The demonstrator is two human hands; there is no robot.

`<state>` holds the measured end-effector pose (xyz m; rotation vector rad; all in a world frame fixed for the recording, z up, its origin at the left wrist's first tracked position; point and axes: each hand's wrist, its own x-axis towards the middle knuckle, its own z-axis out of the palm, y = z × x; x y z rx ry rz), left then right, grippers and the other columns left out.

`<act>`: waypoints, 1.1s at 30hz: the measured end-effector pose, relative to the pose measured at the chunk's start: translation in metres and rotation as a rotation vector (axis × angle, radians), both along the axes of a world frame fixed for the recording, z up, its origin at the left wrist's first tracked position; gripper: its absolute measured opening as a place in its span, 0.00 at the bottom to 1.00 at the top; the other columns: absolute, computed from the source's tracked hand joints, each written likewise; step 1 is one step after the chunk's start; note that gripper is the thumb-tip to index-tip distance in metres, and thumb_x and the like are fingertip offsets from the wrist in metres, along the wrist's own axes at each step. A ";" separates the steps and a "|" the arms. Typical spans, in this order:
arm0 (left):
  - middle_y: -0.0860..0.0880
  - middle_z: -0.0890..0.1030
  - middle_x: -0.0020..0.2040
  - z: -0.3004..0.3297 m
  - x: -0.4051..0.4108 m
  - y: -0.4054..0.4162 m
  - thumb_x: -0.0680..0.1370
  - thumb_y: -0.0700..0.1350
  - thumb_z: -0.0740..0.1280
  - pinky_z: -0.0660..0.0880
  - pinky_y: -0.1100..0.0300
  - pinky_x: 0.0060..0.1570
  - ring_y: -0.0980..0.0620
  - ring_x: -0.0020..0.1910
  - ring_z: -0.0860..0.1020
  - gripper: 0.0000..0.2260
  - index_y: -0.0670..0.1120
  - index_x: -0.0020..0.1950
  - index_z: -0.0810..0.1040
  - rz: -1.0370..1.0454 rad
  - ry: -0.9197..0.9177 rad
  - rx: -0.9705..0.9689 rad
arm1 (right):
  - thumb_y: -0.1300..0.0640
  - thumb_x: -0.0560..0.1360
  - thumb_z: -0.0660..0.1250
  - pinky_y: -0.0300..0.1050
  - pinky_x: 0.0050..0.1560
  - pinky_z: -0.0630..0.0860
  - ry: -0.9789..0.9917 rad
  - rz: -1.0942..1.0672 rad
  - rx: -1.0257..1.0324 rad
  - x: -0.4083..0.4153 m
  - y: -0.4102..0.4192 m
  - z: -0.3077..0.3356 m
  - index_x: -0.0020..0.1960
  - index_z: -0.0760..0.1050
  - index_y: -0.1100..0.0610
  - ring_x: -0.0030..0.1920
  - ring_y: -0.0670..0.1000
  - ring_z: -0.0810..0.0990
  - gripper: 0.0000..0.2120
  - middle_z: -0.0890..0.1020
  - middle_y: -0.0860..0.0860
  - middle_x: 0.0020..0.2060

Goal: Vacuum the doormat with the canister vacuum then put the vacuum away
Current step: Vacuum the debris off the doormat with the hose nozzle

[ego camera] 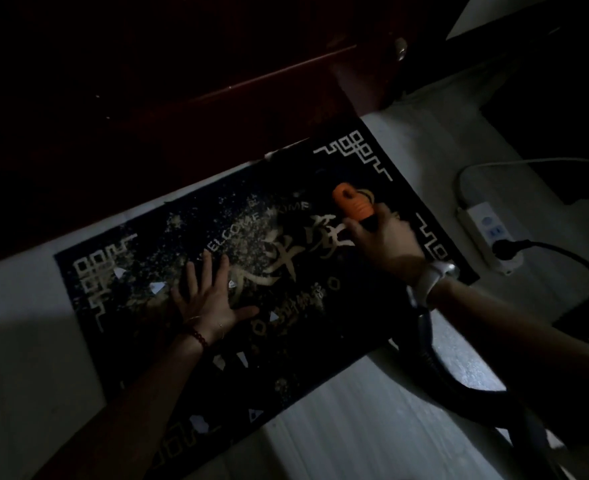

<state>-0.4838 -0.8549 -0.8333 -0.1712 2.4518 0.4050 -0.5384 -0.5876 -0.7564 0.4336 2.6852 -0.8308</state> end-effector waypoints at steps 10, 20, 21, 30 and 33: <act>0.52 0.32 0.75 0.006 -0.003 0.003 0.68 0.66 0.68 0.43 0.37 0.71 0.44 0.74 0.33 0.49 0.55 0.76 0.38 0.003 -0.055 -0.038 | 0.43 0.75 0.62 0.47 0.38 0.74 -0.043 0.193 0.023 0.053 -0.009 0.007 0.61 0.64 0.54 0.39 0.55 0.79 0.20 0.78 0.53 0.42; 0.51 0.33 0.76 0.023 0.016 -0.038 0.69 0.62 0.69 0.45 0.37 0.71 0.43 0.74 0.34 0.51 0.52 0.76 0.35 -0.159 -0.112 -0.072 | 0.42 0.74 0.62 0.43 0.36 0.69 -0.067 0.101 -0.019 0.078 -0.020 0.014 0.55 0.66 0.54 0.39 0.54 0.77 0.18 0.77 0.52 0.41; 0.51 0.32 0.75 0.021 0.020 -0.044 0.69 0.63 0.69 0.45 0.35 0.70 0.43 0.74 0.33 0.50 0.52 0.75 0.35 -0.181 -0.116 -0.094 | 0.42 0.74 0.62 0.42 0.35 0.70 -0.097 0.173 -0.012 0.092 -0.029 0.017 0.55 0.65 0.54 0.38 0.53 0.78 0.18 0.77 0.51 0.40; 0.51 0.34 0.76 0.011 0.019 -0.045 0.67 0.61 0.72 0.47 0.32 0.69 0.42 0.74 0.34 0.51 0.52 0.76 0.38 -0.165 -0.076 -0.065 | 0.44 0.74 0.64 0.45 0.41 0.67 -0.004 -0.204 0.152 0.072 -0.002 0.022 0.60 0.67 0.57 0.49 0.60 0.79 0.21 0.79 0.58 0.48; 0.52 0.34 0.76 0.010 0.016 -0.047 0.66 0.60 0.73 0.48 0.32 0.68 0.42 0.74 0.34 0.52 0.52 0.76 0.39 -0.168 -0.086 -0.045 | 0.43 0.74 0.64 0.47 0.40 0.73 -0.102 0.050 0.038 0.117 -0.056 0.022 0.58 0.66 0.54 0.43 0.58 0.80 0.20 0.78 0.53 0.41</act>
